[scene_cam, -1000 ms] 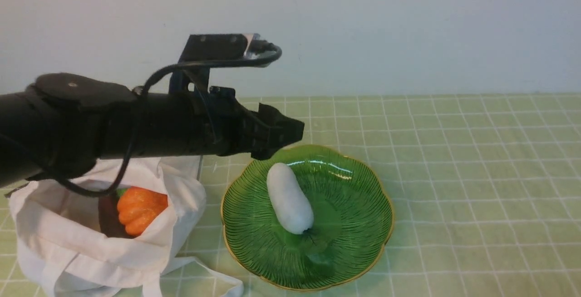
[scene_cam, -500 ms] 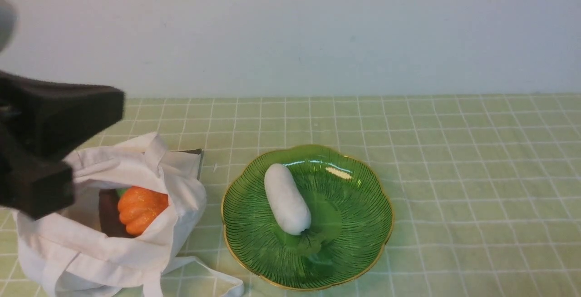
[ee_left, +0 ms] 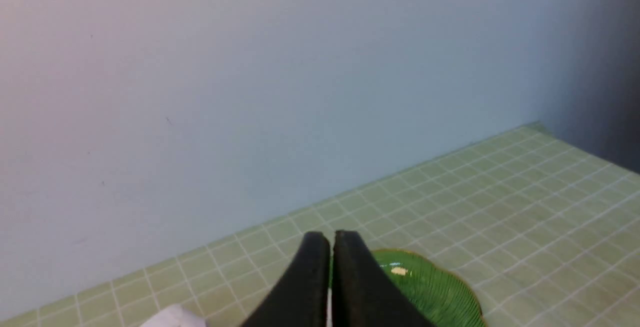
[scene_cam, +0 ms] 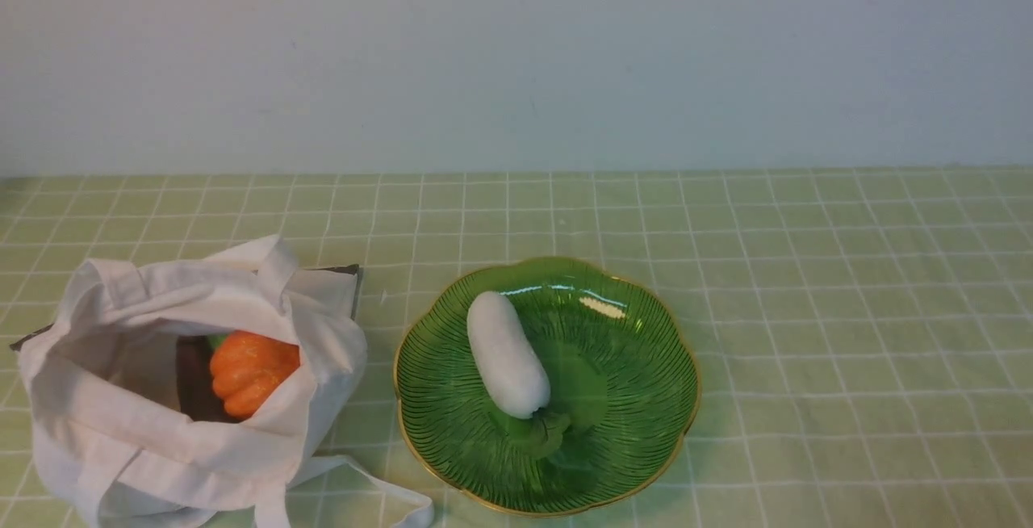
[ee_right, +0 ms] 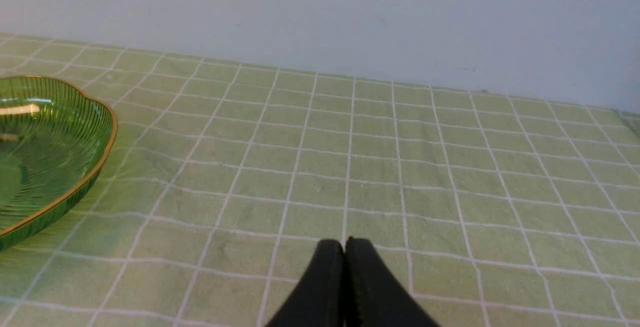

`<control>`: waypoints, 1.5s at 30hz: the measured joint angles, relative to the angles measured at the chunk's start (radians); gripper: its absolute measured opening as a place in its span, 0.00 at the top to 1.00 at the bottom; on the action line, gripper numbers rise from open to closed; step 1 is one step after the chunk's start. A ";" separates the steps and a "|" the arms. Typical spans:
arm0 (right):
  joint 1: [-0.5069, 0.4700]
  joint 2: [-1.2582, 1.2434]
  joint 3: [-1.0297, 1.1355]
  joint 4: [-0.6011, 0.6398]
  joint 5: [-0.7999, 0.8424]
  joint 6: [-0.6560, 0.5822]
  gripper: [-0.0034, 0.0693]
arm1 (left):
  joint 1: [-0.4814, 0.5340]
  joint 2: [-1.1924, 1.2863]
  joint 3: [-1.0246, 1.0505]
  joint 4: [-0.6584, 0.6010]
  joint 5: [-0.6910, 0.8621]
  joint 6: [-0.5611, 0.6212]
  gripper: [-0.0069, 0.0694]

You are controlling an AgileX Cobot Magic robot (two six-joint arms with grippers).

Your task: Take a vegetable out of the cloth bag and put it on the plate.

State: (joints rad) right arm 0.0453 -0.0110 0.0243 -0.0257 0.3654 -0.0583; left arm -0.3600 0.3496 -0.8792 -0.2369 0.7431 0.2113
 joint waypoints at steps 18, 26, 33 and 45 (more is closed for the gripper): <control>0.000 0.000 0.000 0.000 0.000 0.000 0.97 | 0.183 -0.323 0.545 0.111 -0.195 0.034 0.92; 0.000 0.000 0.000 0.000 0.002 0.000 0.97 | 0.325 -0.361 0.872 0.113 -0.359 0.027 0.92; 0.000 0.000 0.000 0.000 0.002 0.000 0.97 | 0.329 -0.361 0.906 0.128 -0.358 0.026 0.92; 0.000 0.000 0.000 0.000 0.002 0.000 0.97 | 0.329 -0.361 0.906 0.129 -0.358 0.026 0.92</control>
State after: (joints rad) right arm 0.0453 -0.0110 0.0243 -0.0257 0.3674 -0.0583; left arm -0.0312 -0.0116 0.0266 -0.1079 0.3848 0.2378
